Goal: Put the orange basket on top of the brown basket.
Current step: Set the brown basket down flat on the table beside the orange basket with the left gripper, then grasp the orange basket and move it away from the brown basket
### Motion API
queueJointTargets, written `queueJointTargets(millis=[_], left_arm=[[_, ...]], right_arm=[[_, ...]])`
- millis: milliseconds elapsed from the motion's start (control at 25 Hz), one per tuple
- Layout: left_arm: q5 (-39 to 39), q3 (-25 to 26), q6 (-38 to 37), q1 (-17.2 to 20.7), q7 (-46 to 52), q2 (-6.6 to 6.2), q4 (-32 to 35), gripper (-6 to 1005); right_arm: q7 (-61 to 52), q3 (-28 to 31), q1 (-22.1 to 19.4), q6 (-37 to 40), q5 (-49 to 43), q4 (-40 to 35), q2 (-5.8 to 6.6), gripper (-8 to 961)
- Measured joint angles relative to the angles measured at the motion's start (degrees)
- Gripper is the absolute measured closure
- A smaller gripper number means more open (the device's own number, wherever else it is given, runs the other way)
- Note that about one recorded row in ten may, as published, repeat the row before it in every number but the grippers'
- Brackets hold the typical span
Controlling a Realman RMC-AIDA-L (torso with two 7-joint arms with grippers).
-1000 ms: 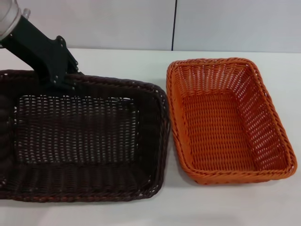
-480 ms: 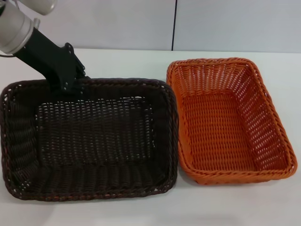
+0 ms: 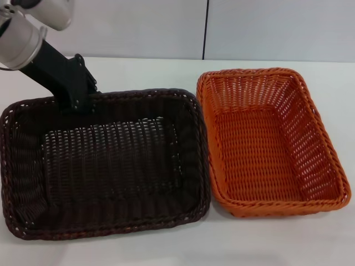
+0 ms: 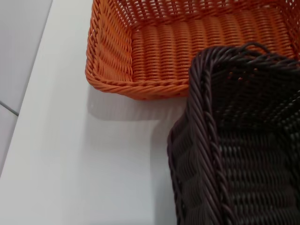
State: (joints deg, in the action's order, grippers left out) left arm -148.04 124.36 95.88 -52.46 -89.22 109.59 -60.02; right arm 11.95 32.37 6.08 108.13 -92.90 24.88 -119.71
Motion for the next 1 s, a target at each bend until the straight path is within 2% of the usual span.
queueJointTargets(millis=[40, 80, 320, 360, 400, 560, 600, 760, 880, 1000], left_arm=[[0.0, 0.0, 0.0, 0.0, 0.0, 0.00, 0.0, 808], [-0.8, 0.1, 0.0, 0.2, -0.2, 0.78, -0.8, 808], [-1.2, 0.2, -0.1, 0.3, -0.2, 1.09, -1.1, 775], [-2.2, 0.2, -0.7, 0.3, 0.4, 1.78, -2.1, 764], [-2.2, 0.2, -0.7, 0.3, 0.4, 1.78, -2.1, 752], [-7.4, 0.1, -4.8, 0.6, 2.4, 4.68, -4.3, 706], [-7.4, 0.1, -4.8, 0.6, 2.4, 4.68, -4.3, 694], [-7.8, -0.3, -7.3, 2.3, 1.8, 6.05, -7.1, 648], [-7.4, 0.2, -8.2, 2.7, 1.5, 6.17, -7.7, 614], [-5.4, 2.5, -9.1, 2.9, 1.3, 6.03, -8.3, 487]], right_arm=[[0.0, 0.0, 0.0, 0.0, 0.0, 0.0, 0.00, 219], [0.0, -0.1, 0.0, 0.0, 0.0, 0.0, 0.00, 219], [0.0, -0.1, 0.1, 0.1, 0.0, 0.0, 0.02, 220], [0.0, -0.1, 0.0, 0.2, 0.0, 0.0, 0.06, 220], [0.0, -0.1, 0.0, 0.2, 0.0, 0.0, 0.06, 220], [0.0, -0.1, 0.0, 0.6, -0.2, 0.0, 0.09, 220], [0.0, -0.1, 0.0, 0.6, -0.2, 0.0, 0.09, 220], [0.0, -0.2, 0.0, 0.9, -0.2, 0.0, 0.18, 220], [0.0, -0.4, 0.0, 0.9, -0.2, 0.0, 0.19, 220], [0.0, -0.7, 0.1, 1.0, -0.1, 0.0, 0.24, 220]])
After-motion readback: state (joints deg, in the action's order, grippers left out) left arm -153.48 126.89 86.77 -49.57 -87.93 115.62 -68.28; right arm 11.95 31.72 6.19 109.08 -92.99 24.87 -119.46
